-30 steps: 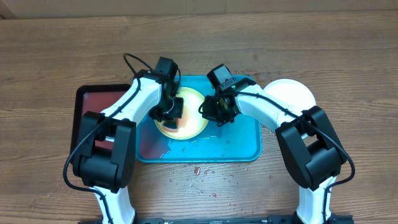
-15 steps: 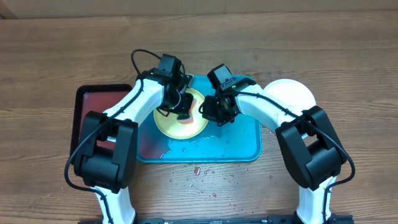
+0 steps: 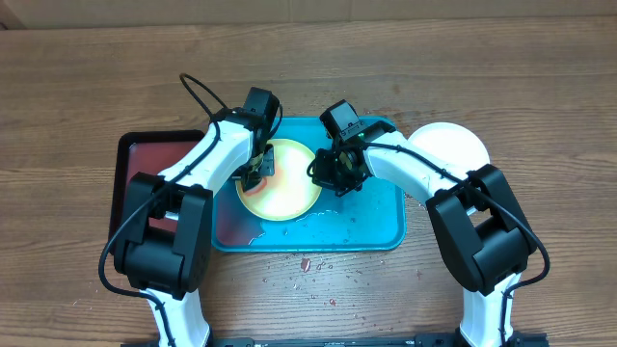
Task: Clean dirty plates on tray and stack at the side
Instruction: 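Scrub the yellow plate with the sponge while right gripper holds it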
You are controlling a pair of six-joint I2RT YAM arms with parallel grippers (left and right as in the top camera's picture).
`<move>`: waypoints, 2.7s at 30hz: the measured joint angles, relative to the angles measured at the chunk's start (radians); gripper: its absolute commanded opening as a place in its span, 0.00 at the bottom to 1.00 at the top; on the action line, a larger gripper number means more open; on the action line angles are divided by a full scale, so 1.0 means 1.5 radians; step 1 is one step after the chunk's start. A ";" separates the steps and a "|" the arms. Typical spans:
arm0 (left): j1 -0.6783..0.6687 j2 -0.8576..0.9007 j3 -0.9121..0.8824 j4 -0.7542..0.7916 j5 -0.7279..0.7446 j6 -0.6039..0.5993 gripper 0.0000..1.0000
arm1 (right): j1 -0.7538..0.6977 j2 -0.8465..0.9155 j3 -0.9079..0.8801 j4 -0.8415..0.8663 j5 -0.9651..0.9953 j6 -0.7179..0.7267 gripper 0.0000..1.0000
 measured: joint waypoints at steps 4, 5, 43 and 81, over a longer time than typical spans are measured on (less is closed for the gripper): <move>0.001 0.000 0.002 -0.053 0.075 0.059 0.04 | 0.000 0.000 -0.001 -0.006 -0.001 -0.005 0.04; 0.005 0.000 0.002 -0.063 0.107 0.087 0.04 | 0.000 0.000 -0.001 -0.006 -0.001 -0.006 0.04; 0.014 0.000 0.000 -0.045 0.254 0.178 0.04 | 0.003 0.001 -0.001 -0.008 -0.008 -0.002 0.04; -0.059 0.000 -0.002 0.011 0.307 0.225 0.04 | -0.009 0.001 -0.011 0.014 -0.047 -0.022 0.04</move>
